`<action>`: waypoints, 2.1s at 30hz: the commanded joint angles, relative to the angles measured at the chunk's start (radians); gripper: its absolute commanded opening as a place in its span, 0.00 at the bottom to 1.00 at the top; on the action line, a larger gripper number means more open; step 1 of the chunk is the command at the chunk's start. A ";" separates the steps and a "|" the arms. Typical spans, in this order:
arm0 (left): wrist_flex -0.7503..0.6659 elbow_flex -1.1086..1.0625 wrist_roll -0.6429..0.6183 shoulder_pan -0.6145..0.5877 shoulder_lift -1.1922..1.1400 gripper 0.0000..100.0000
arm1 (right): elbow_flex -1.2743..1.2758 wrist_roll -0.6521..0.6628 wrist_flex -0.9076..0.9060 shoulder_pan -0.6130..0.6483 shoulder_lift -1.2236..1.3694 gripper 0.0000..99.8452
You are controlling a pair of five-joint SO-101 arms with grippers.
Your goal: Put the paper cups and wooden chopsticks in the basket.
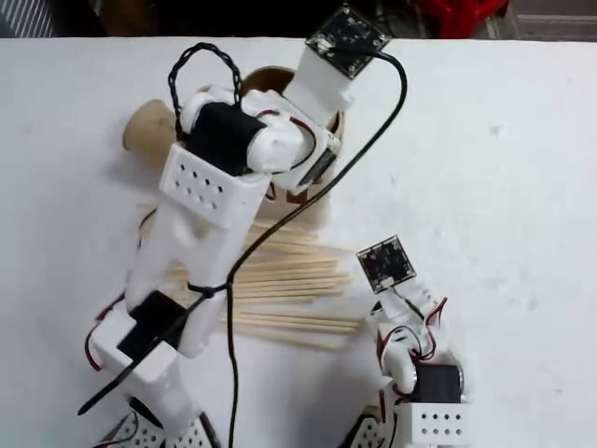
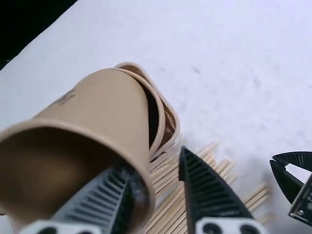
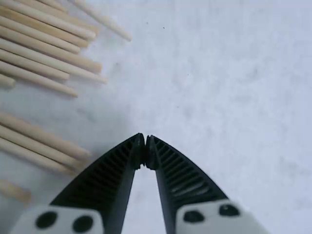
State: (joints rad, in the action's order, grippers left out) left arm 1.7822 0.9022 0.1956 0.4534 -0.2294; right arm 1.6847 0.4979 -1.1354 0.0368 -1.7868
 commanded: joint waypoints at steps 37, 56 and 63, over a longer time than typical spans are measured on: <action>-0.210 0.195 0.025 -0.058 -0.127 0.16 | 0.006 0.008 -0.010 -0.002 -0.013 0.02; -0.218 0.147 0.025 -0.077 -0.246 0.16 | 0.006 0.008 -0.010 -0.002 -0.013 0.02; -0.127 0.364 0.025 -0.162 -0.171 0.16 | 0.006 0.008 -0.010 -0.002 -0.013 0.02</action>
State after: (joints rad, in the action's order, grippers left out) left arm 1.6026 1.1278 0.2140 0.3552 -0.4856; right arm 1.6847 0.4979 -1.1354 0.0368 -1.7868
